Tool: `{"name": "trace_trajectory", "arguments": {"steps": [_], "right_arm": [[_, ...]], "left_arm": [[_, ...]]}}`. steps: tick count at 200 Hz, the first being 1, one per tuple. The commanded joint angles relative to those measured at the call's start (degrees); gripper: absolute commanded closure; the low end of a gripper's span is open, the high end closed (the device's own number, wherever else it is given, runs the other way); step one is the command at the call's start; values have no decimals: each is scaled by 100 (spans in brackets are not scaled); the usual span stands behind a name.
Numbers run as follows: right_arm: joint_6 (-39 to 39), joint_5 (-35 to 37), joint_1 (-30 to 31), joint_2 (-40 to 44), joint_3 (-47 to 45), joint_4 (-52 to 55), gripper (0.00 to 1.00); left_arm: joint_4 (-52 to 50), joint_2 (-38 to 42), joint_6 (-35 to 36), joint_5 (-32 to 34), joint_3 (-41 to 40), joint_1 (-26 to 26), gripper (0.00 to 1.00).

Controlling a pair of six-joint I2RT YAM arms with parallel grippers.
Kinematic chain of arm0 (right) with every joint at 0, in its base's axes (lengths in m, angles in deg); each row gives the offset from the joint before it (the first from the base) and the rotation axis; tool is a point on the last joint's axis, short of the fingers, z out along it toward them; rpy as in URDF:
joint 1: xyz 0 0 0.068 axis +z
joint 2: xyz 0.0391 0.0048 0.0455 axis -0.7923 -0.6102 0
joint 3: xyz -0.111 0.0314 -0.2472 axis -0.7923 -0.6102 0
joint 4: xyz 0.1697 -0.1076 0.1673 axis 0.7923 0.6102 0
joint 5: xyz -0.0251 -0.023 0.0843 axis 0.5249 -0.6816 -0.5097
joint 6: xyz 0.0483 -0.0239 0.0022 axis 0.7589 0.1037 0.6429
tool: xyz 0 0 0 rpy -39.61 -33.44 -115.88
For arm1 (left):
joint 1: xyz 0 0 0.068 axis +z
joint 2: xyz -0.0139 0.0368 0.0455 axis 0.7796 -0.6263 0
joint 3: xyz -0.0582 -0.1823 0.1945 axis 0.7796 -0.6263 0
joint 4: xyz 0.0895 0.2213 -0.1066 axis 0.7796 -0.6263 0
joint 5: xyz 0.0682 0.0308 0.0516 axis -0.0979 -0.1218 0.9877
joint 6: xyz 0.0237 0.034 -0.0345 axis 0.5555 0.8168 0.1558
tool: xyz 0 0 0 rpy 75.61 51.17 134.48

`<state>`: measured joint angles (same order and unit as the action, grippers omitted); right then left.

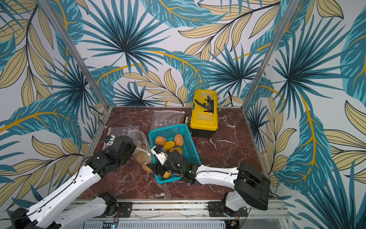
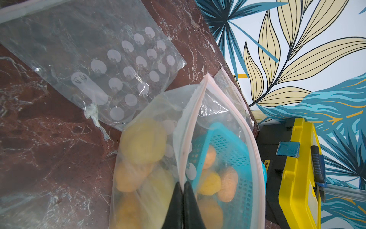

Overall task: Put the potatoes into a zipper bag and zip it
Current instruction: Adjust the zipper food storage bag at the center of the board.

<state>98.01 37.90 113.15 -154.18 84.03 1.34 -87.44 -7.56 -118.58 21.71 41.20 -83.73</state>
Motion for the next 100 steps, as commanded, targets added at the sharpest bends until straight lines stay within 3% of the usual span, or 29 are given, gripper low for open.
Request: {"name": "trace_trajectory", "arguments": {"steps": [1,100], "right_arm": [[-66,32,16,-204,139,-563,45],[-126,492,16,-292,65,-762,90]], "left_arm": [[-40,68,87,-19,66,56,100],[-42,99,62,-82,23,99,100]]}}
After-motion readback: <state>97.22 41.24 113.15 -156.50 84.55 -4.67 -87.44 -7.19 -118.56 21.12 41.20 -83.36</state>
